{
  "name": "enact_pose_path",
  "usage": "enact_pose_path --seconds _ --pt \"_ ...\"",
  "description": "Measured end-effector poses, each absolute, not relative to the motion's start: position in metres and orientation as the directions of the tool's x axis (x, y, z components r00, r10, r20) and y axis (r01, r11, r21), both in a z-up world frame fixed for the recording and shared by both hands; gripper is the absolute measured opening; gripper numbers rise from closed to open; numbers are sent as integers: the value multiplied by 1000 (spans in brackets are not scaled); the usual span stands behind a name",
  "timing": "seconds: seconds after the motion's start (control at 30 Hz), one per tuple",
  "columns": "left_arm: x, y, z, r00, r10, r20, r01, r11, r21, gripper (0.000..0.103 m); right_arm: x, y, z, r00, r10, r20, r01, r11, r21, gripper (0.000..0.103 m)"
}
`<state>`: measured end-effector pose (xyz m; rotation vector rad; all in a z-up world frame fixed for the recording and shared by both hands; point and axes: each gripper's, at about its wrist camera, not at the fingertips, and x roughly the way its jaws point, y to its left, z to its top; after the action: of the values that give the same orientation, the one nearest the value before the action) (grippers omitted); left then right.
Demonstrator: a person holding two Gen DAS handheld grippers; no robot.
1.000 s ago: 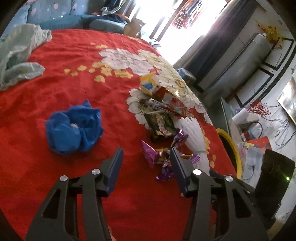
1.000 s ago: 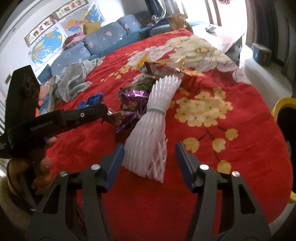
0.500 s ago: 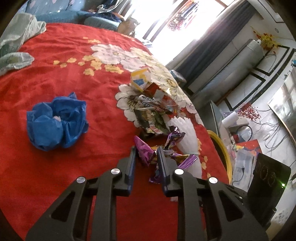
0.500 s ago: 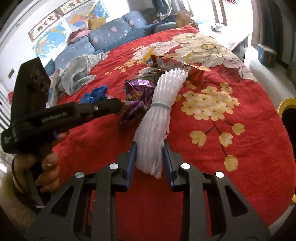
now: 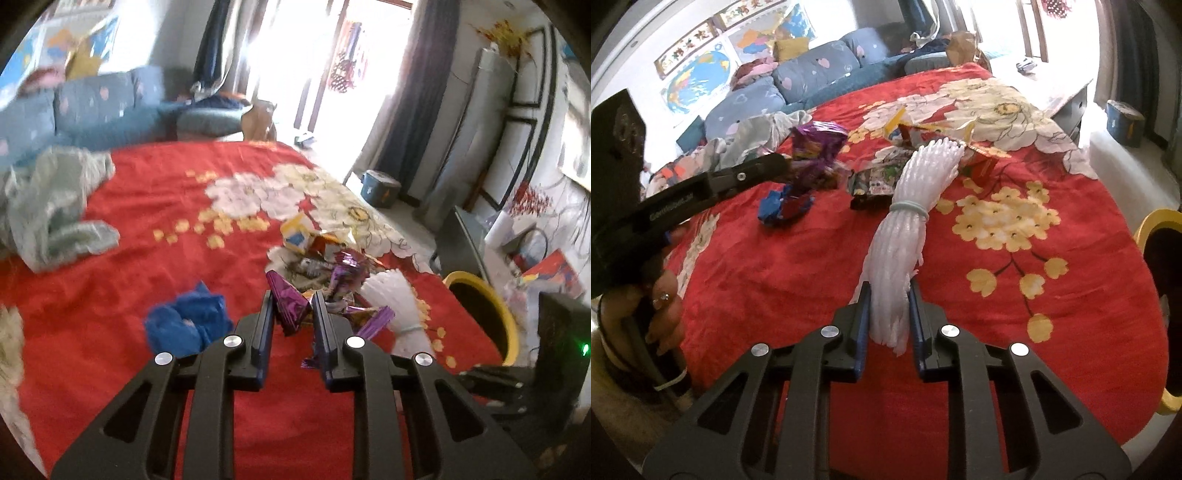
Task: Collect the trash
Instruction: 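Grasp another white foam net bundle with the right tool while the left tool grasps purple candy wrappers, then carry the foam bundle and purple wrappers with both tools over the yellow bin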
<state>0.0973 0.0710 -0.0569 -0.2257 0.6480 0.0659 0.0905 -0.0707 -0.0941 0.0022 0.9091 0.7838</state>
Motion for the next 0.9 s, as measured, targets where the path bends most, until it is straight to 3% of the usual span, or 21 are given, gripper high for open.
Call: enact_pose_path --seconds 0.13,0.4,0.9 --pt "93 66 -51 805 54 -591 -144 984 -107 20 94 -79 -89 383 608 -696 -596 738 317 14" --pt "87 55 -41 833 71 -549 -133 988 -74 20 101 -95 -78 422 604 -676 -570 757 320 14" --pt "92 16 -20 854 -25 -520 -26 996 -91 20 119 -137 -53 521 586 -620 -505 798 329 14"
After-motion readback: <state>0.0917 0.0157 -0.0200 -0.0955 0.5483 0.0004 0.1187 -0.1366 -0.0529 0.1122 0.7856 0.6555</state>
